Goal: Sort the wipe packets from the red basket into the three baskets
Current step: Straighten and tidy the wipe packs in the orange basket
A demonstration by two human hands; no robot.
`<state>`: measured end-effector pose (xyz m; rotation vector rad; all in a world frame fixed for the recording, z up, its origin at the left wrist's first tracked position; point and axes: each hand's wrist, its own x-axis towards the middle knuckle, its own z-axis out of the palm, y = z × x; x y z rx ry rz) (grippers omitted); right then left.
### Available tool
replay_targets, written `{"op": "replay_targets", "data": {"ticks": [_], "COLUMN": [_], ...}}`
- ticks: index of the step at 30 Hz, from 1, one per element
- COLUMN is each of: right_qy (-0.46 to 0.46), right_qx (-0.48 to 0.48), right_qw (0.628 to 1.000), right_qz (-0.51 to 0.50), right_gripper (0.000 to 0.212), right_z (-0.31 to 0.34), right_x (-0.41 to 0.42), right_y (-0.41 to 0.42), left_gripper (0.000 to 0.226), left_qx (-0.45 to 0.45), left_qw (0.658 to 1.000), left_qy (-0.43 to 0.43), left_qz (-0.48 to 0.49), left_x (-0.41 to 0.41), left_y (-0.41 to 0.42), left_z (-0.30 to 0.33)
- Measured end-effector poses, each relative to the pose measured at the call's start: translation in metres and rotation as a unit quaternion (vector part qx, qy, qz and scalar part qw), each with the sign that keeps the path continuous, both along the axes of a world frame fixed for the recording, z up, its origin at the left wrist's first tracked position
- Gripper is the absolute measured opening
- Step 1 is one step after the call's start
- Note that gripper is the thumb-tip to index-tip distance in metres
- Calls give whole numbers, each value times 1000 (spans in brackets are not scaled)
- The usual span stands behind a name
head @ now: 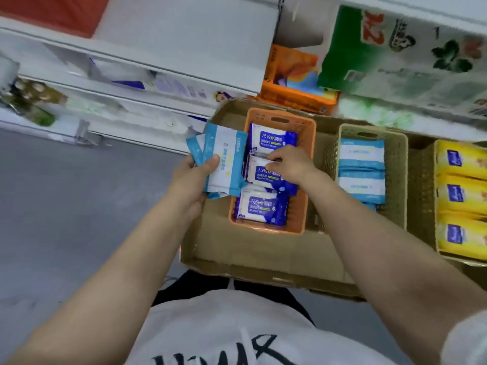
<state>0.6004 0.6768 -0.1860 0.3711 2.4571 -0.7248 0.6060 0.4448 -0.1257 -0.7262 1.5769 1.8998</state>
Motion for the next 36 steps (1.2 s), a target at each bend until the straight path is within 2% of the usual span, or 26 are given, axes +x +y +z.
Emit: {"op": "replay_targets", "data": {"ticks": [3, 6, 9, 12, 15, 17, 18, 19, 20, 21, 22, 23, 26, 30, 34, 36], "right_qy": [44, 110, 61, 20, 17, 23, 45, 74, 84, 69, 44, 22, 18, 96, 37, 54], "right_qx": [52, 78, 68, 83, 93, 41, -19, -97, -184, -273, -347, -393, -392, -400, -395, -377], "right_qw": [998, 989, 995, 996, 996, 997, 988, 956, 901, 843, 808, 800, 831, 810, 853, 854], "right_qz": [18, -55, -35, -2, -4, -60, -149, -268, -384, -458, -473, -453, -395, -418, -340, -354], "right_gripper": [35, 32, 42, 54, 54, 45, 36, 29, 28, 31, 34, 36, 40, 31, 28, 24], "right_z": [-6, -10, -21, -29, -30, -24, -16, -2, 13, 27, 38, 46, 52, 60, 70, 70], "right_x": [-2, 10, 19, 21, 17, 15, 14, 13, 11, 12, 13, 16, 30, 47, 78, 89], "right_y": [-6, -11, -23, -33, -36, -33, -32, -31, -30, -30, -29, -29, -25, 3, 42, 77], "left_gripper": [13, 14, 28, 21, 21, 23, 25, 28, 31, 34, 36, 38, 42, 35, 31, 31], "left_qx": [0, 5, 8, 13, 15, 14, 17, 21, 27, 32, 35, 38, 51, 88, 79, 82], "left_qw": [1000, 1000, 1000, 999, 998, 997, 997, 997, 996, 996, 996, 996, 995, 995, 997, 996], "left_qy": [-13, -23, -23, -31, -45, -53, -54, -53, -50, -45, -36, -25, -9, -19, -8, -14], "left_qz": [10, 0, -12, -22, -40, -48, -52, -57, -62, -66, -71, -76, -84, -49, -6, 13], "left_x": [-1, -6, -11, -16, -19, -21, -21, -22, -21, -20, -19, -17, -10, 6, 33, 49], "left_y": [-2, 0, 2, 5, 8, 10, 12, 15, 19, 23, 28, 34, 52, 79, 124, 152], "left_z": [-6, -9, -13, -17, -23, -27, -28, -27, -27, -25, -23, -21, -11, -5, -1, -3]}}
